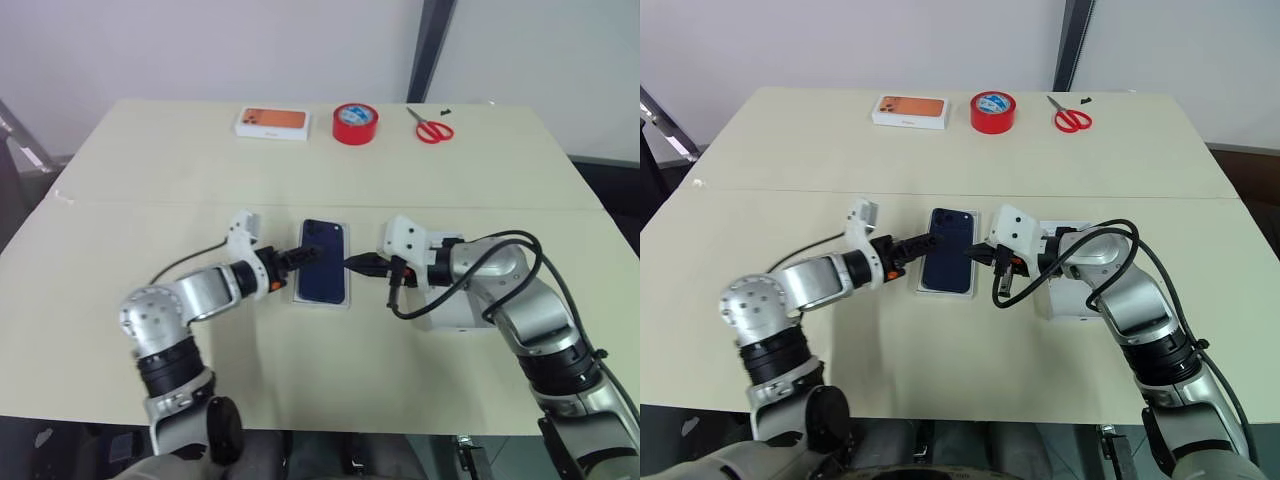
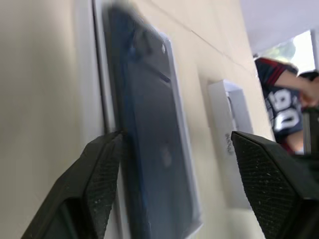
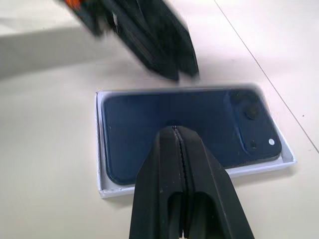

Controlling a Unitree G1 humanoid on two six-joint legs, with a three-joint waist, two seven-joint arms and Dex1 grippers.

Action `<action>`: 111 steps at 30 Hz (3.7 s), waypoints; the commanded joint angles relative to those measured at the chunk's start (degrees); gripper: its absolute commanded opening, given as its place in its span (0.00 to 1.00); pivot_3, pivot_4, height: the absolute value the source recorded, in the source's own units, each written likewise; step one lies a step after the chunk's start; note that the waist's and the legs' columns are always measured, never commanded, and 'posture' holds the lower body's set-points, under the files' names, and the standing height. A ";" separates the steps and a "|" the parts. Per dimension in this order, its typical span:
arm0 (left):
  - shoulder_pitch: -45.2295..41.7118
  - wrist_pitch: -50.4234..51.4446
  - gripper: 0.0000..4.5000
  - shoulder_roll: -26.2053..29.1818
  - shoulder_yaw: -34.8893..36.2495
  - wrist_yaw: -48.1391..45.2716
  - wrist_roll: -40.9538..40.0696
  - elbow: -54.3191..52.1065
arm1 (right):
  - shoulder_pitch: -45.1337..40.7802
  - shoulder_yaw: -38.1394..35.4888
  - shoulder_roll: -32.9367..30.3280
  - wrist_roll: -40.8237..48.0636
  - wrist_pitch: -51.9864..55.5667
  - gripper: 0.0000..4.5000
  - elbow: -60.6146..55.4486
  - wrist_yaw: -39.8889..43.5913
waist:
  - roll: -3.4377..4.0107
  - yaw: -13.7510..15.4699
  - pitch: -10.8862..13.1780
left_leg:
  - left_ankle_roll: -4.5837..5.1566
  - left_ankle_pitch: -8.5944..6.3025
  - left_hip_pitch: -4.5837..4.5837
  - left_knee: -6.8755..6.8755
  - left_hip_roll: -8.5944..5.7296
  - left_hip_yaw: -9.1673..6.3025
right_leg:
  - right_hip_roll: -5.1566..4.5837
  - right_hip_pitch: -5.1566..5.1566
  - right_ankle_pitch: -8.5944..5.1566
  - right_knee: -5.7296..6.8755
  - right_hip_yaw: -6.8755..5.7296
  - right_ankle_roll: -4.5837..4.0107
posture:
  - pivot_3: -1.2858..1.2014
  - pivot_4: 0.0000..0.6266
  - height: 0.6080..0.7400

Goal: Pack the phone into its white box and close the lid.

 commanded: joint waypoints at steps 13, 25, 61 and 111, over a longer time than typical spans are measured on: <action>7.84 -29.23 0.00 29.50 -29.62 -21.24 24.34 -4.01 | -4.66 5.62 -2.21 -9.37 1.50 0.00 7.13 -4.44 | 0.06 0.28 0.01 | -0.03 0.02 0.03 -0.08 -0.01 0.04 | -0.04 0.00 -0.01 -0.06 0.04 -0.03 | 0.52 0.24 1.00; -0.95 -40.64 0.00 24.62 -47.53 -31.09 41.02 11.79 | -6.95 13.71 0.93 -20.27 2.04 0.00 10.07 -9.25 | 0.10 -0.01 -0.02 | 0.39 -0.20 0.02 0.02 -0.02 0.05 | -0.05 0.01 -0.01 0.01 0.04 -0.02 | 0.52 0.24 1.00; 2.91 -39.38 0.00 23.46 -44.77 -47.58 39.26 -1.27 | 2.77 -8.67 -20.61 -0.02 22.69 0.63 -12.00 8.92 | 0.12 0.87 -0.01 | 0.57 -0.29 0.02 0.11 0.05 0.04 | 0.03 0.10 -0.01 -0.06 0.02 0.00 | 0.52 0.24 1.00; 9.02 -73.00 0.00 22.21 -29.10 -44.17 43.32 10.94 | 8.53 -15.87 36.23 102.69 24.37 0.01 -2.95 -104.76 | 0.26 -0.70 -0.10 | 0.71 -0.35 -0.01 0.18 0.16 0.19 | 0.09 -0.01 0.00 0.21 0.09 0.01 | 0.52 0.24 1.00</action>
